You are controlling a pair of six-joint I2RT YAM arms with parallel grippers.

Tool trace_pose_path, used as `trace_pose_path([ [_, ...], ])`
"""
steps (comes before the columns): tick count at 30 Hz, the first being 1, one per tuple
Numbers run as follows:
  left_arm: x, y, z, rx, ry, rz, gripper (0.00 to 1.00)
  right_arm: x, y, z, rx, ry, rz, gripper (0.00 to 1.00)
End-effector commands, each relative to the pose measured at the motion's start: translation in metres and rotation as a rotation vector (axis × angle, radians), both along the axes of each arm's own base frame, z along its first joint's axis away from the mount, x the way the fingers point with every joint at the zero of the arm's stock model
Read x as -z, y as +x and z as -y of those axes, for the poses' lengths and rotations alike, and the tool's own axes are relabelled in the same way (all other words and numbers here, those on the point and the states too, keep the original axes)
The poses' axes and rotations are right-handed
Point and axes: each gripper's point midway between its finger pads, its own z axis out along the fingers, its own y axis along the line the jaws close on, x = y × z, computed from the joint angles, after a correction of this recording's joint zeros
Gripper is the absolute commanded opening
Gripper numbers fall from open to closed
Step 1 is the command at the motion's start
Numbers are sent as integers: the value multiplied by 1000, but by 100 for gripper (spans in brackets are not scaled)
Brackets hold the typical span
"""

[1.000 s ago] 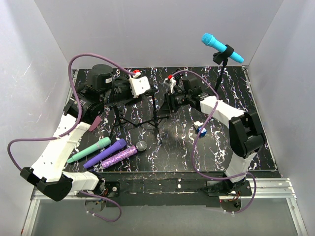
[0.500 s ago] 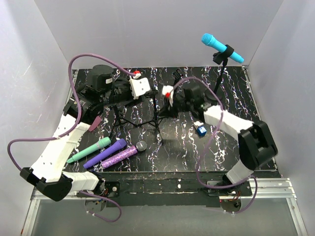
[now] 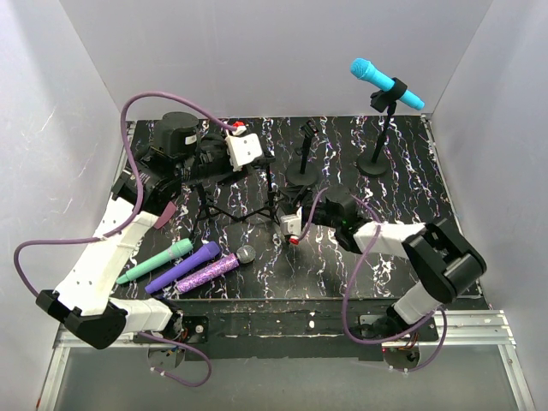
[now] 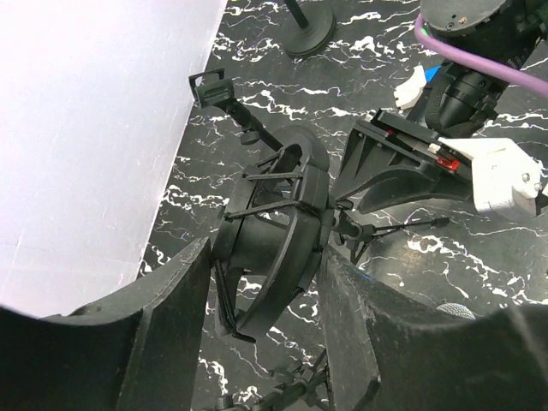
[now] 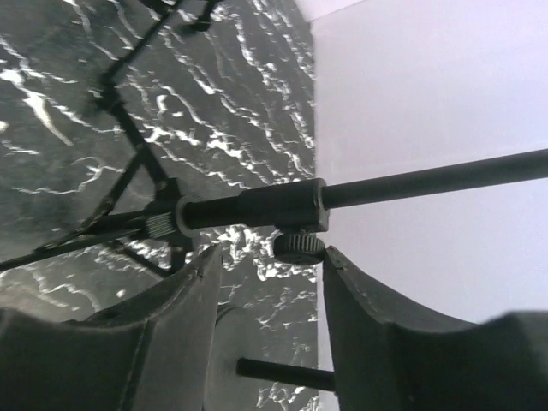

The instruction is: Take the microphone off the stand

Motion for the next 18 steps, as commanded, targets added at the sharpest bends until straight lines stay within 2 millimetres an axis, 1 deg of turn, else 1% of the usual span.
trace_pose_path([
  [1, 7, -20, 1, 23, -17, -107, 37, -1, -15, 15, 41, -78, -259, 63],
  [2, 8, -19, 1, 24, -13, -109, 37, 0, -22, 19, 47, -82, -377, 67],
  [3, 8, -20, 1, 26, -13, -108, 37, -3, -27, 22, 51, -79, -454, 68],
  [4, 8, -20, 1, 27, -12, -107, 37, -11, -31, 23, 66, -57, -535, 69],
  [8, 9, -19, 1, 32, -6, -101, 37, -27, -32, 26, 156, 26, -899, 69],
  [9, 10, -20, 1, 34, -5, -102, 37, -26, -34, 25, 173, 34, -994, 69],
  [12, 10, -20, 2, 40, -4, -99, 37, -31, -31, 17, 203, 69, -1226, 69],
  [13, 11, -19, 2, 42, -3, -101, 37, -29, -31, 15, 205, 69, -1301, 69],
  [15, 10, -19, 3, 44, -3, -98, 37, -34, -21, 8, 222, 117, -1385, 68],
  [18, 9, -19, 3, 45, -4, -95, 37, -37, -8, 3, 240, 173, -1425, 67],
])
